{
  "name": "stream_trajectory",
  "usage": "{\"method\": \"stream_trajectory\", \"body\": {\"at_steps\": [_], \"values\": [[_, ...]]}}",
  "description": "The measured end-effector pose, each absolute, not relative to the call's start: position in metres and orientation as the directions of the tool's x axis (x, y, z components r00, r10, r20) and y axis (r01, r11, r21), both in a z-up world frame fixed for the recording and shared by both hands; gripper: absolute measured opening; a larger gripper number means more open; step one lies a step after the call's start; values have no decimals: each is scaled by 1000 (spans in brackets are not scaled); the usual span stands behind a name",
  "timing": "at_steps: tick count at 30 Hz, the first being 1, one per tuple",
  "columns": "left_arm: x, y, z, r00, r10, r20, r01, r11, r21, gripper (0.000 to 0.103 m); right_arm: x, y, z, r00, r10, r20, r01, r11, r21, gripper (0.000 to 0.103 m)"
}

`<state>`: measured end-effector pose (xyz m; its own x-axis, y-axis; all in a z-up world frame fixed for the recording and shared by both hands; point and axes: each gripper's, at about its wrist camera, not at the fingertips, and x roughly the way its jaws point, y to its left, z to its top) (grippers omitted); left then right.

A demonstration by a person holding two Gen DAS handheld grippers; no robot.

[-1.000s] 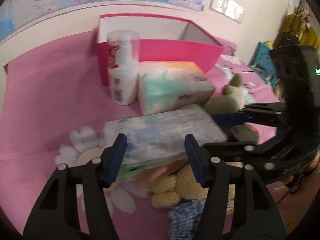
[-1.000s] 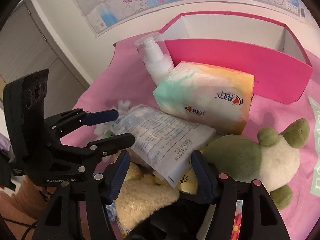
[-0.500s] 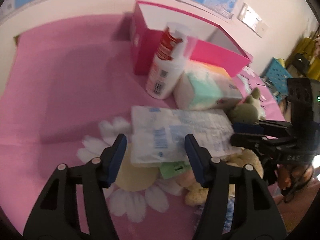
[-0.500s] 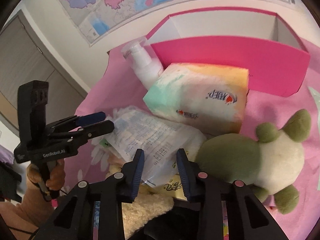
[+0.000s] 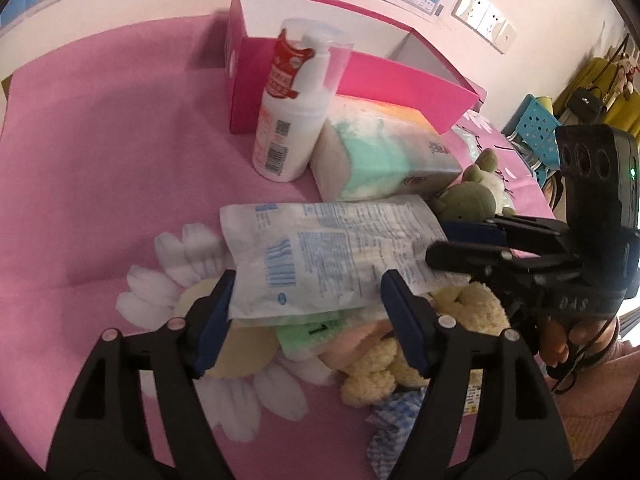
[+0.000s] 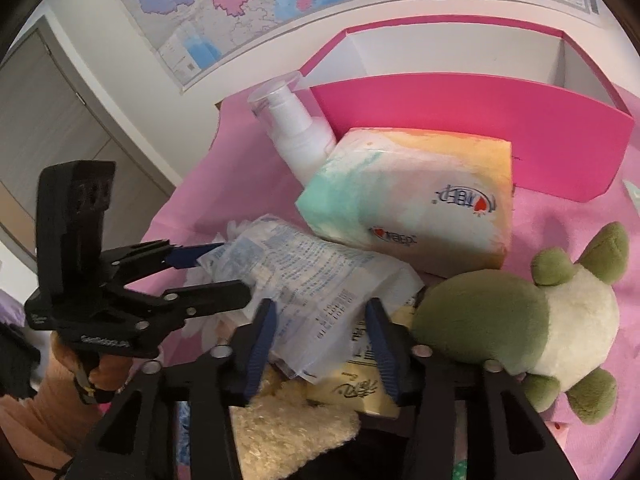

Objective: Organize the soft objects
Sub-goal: 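Lift the clear plastic packet with the left gripper toward the pink box, then lower the packet into the pink box and open the left gripper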

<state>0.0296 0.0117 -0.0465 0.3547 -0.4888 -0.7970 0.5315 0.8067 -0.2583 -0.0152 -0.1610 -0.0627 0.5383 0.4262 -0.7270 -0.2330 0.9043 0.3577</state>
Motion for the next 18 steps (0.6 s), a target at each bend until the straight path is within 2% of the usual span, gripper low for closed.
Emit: {"method": "stream_trajectory", "body": {"at_steps": [3,6,18], "values": [[18,9,-36,391,-480,-786,540,811,-226,73,-19,-167,-61,560,437,-705,-240,899,366,27],[6,9,-20,434,-472,-767,544,816,-194,71,-24,-170,-54,577,450,-681,-264,892,367,25],[11,-17,71,591,-528,-610,601,793,-104,71,-33,-196,25,688,469,-554,-360,883,300,24]]}}
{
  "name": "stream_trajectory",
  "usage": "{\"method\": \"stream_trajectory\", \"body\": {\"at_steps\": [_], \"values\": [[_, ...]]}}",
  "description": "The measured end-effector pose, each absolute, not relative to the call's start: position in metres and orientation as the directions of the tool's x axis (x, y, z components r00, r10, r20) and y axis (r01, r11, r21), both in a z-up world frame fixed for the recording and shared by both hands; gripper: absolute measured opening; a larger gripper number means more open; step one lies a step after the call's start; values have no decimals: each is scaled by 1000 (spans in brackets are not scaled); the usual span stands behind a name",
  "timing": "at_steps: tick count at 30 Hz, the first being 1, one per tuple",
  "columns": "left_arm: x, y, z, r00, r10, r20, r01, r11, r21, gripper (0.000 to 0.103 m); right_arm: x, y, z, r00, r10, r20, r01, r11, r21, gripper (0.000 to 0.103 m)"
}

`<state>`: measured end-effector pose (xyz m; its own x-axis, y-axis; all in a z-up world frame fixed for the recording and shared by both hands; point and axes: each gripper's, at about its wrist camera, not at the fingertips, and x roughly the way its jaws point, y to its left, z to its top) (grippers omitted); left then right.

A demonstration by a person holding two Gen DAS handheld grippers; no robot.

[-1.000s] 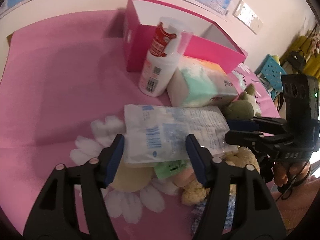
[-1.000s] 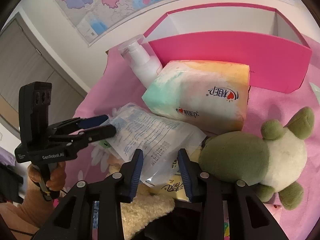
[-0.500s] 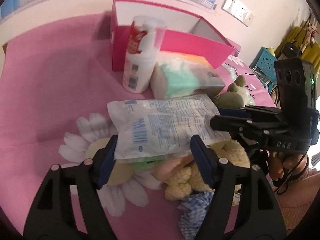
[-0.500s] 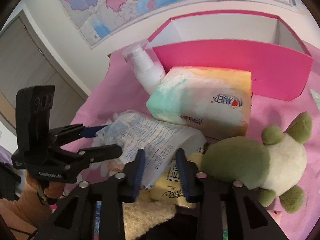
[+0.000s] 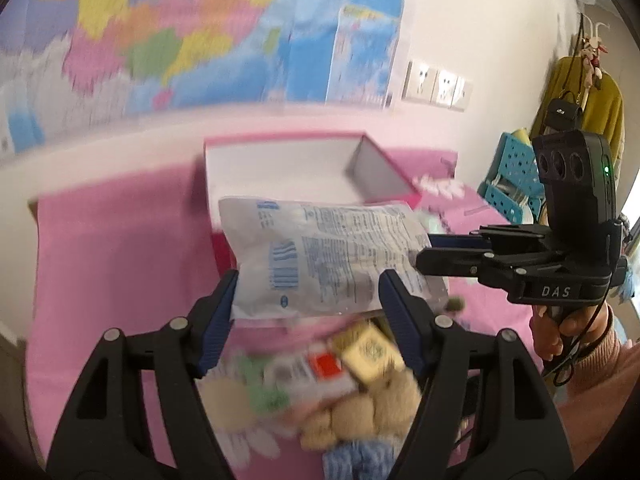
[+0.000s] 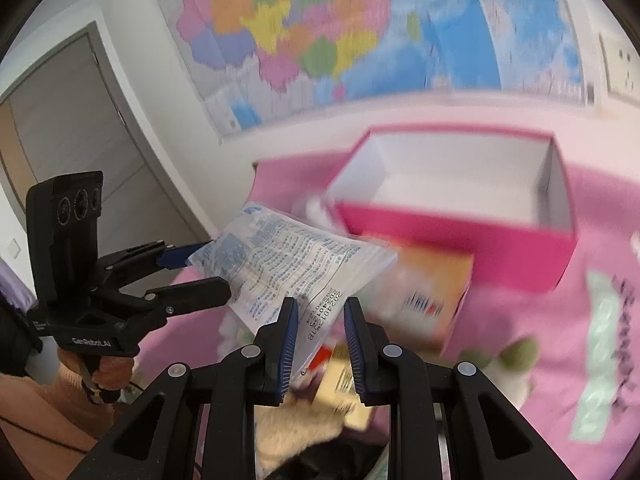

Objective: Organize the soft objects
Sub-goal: 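Lower the packet into the pink box and open the left gripper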

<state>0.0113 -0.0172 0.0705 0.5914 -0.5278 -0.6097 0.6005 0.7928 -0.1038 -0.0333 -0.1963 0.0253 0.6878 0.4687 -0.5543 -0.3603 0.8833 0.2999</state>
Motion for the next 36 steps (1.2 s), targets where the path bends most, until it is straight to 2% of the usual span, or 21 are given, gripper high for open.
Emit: {"method": "stream_trajectory", "body": {"at_steps": [7,16,20,23,26,31,33,36], "values": [[78,-48,85,595,-495,-633,576,812,-93,71,0,-219,58,752,444,-487,-358,896,264,24],[144,-63,62,561,-451,-694,527,841,-121,71,68,-238,47,740,418,-527,-316,908,276,24],[173,-67,37,522,-404,-751,498,859,-116,71,95,-242,31,721,397,-568,-284,917,281,24],[188,-64,23,502,-382,-776,467,875,-128,71,115,-246,17,698,371,-613,-247,928,280,28],[190,-58,18,487,-403,-775,466,870,-160,69,119,-252,12,702,327,-633,-219,945,245,39],[182,-50,24,517,-408,-753,474,868,-145,69,96,-286,27,787,194,-586,-104,978,183,47],[185,-50,24,508,-411,-757,473,868,-154,69,87,-303,34,813,124,-569,-38,986,160,63],[187,-45,22,506,-413,-757,461,871,-167,69,86,-333,32,811,42,-584,71,983,170,65]]}}
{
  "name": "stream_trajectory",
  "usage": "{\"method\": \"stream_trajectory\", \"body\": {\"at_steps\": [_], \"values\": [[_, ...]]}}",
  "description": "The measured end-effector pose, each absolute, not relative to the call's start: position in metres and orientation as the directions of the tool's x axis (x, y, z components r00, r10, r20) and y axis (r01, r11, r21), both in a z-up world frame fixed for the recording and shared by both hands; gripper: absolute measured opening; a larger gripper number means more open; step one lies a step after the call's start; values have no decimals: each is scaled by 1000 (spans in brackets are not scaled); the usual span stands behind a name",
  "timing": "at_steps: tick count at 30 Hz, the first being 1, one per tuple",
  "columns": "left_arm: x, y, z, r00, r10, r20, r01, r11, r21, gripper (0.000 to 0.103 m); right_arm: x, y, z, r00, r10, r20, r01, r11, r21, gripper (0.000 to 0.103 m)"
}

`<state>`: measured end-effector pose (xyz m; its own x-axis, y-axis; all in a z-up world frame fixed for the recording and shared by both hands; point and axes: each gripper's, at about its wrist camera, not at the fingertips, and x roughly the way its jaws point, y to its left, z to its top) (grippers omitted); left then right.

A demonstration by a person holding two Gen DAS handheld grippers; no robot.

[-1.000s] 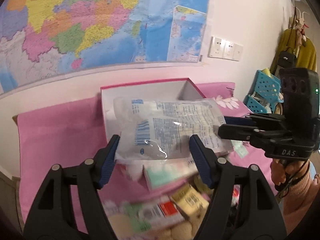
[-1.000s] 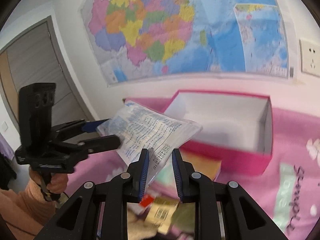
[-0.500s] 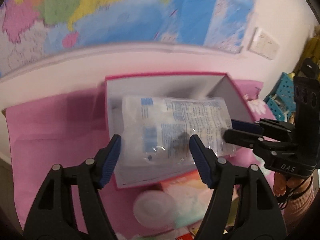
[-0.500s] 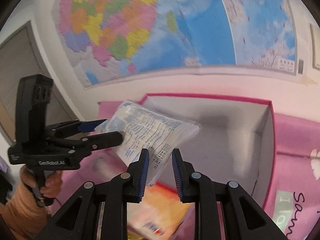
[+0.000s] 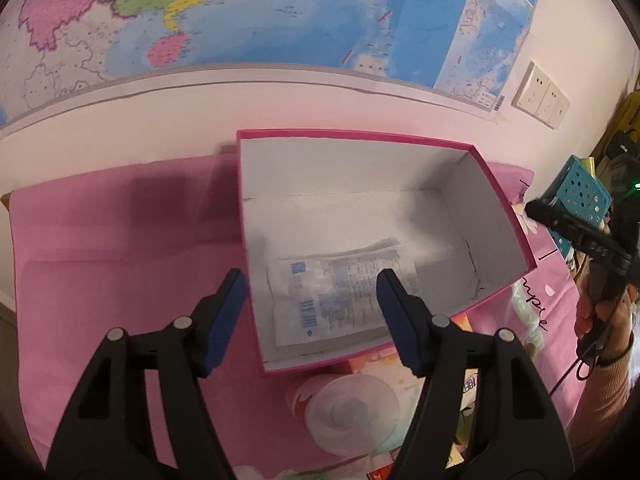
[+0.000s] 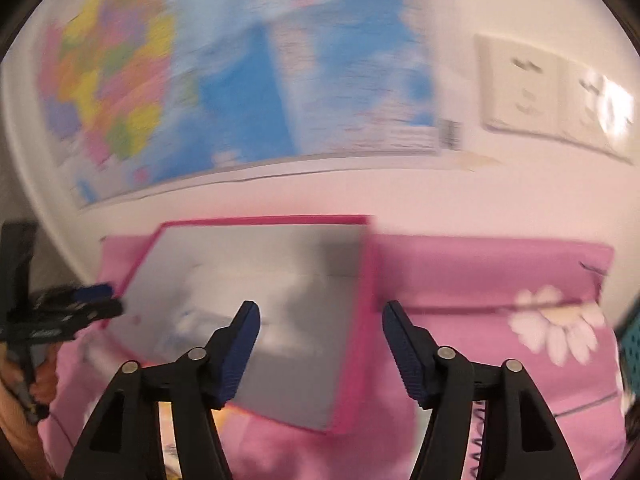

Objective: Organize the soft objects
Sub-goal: 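Lower the packet into the pink box and open the left gripper, then withdraw the left gripper while moving the right gripper to the green plush toy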

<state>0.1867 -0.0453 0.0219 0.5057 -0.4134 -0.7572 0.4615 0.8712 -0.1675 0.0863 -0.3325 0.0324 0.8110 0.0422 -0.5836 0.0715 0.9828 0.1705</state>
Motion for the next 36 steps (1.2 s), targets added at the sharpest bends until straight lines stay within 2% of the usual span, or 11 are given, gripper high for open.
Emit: {"method": "stream_trajectory", "body": {"at_steps": [2,5,8,11,14,21,26,30,36], "values": [[187,-41,22,501,-423,-755,457,870,-184,69,96,-344,21,774,70,-629,91,971,220,66],[183,-36,23,503,-422,-754,453,872,-187,69,108,-336,1,723,188,-664,23,955,296,68],[178,-33,27,510,-429,-746,455,870,-190,69,116,-318,0,729,158,-666,10,970,241,70],[171,-25,32,525,-442,-727,453,869,-201,69,123,-306,-3,714,235,-659,-54,958,282,68],[160,-18,36,542,-449,-711,449,869,-206,69,125,-293,-3,713,228,-664,-74,965,252,69],[108,-16,53,615,-457,-643,494,858,-137,70,91,-297,9,764,266,-587,-105,950,294,69],[62,-21,54,620,-496,-608,552,827,-112,76,44,-287,25,777,337,-531,-213,936,281,69],[31,-37,40,573,-520,-634,609,787,-95,76,11,-279,19,742,380,-553,-272,924,270,69],[6,-78,7,473,-509,-719,682,728,-67,76,-11,-290,-21,689,376,-620,-231,924,304,69]]}}
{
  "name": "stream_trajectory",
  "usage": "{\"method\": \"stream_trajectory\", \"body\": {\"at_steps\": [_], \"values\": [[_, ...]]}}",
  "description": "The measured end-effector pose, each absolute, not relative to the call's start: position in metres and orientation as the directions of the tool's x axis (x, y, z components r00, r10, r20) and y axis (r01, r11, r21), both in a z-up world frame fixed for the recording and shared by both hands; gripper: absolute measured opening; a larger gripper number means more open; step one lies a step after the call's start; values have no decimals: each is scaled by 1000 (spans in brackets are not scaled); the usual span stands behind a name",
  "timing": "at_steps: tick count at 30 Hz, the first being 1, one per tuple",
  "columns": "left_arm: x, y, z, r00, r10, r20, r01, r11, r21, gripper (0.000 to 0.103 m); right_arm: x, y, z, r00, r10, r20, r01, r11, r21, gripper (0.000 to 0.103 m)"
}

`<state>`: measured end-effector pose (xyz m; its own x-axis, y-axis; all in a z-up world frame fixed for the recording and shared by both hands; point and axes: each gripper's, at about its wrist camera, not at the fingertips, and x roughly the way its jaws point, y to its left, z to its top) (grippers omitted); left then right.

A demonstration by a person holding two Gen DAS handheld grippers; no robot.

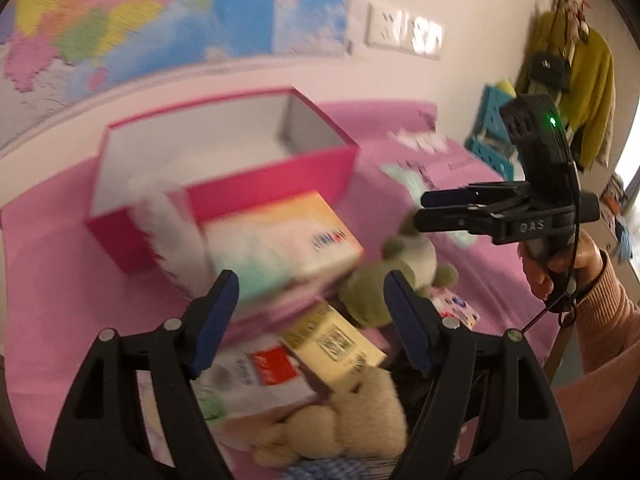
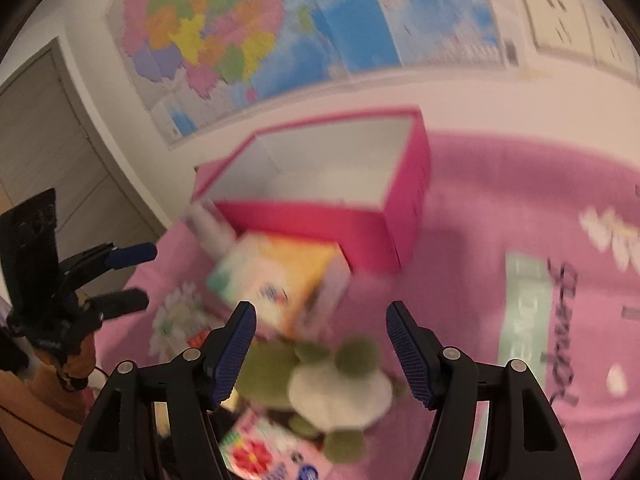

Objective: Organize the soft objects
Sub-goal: 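Withdraw the left gripper while moving the right gripper to the green plush toy, then grasp the green plush toy with the right gripper and lift it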

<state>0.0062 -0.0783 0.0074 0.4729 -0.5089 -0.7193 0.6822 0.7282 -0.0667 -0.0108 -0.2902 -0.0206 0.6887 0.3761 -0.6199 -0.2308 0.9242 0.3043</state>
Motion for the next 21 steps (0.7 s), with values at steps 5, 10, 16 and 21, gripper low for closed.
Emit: {"method": "stream_trajectory", "body": {"at_steps": [5,10,16,21], "values": [[5,-101,-10,417,-477,-773,697,715,-65,76,-12,-301,-46,667,382,-640,-186,917,354,69],[10,-116,-29,366,-444,-818,688,721,-84,76,-5,-298,-51,671,384,-634,-189,916,353,61],[16,-124,-49,256,-468,-845,693,699,-177,62,-1,-293,-58,661,371,-652,-189,924,333,34],[12,-129,-50,199,-508,-838,713,662,-231,45,-6,-295,-55,680,375,-630,-187,920,346,24]]}}
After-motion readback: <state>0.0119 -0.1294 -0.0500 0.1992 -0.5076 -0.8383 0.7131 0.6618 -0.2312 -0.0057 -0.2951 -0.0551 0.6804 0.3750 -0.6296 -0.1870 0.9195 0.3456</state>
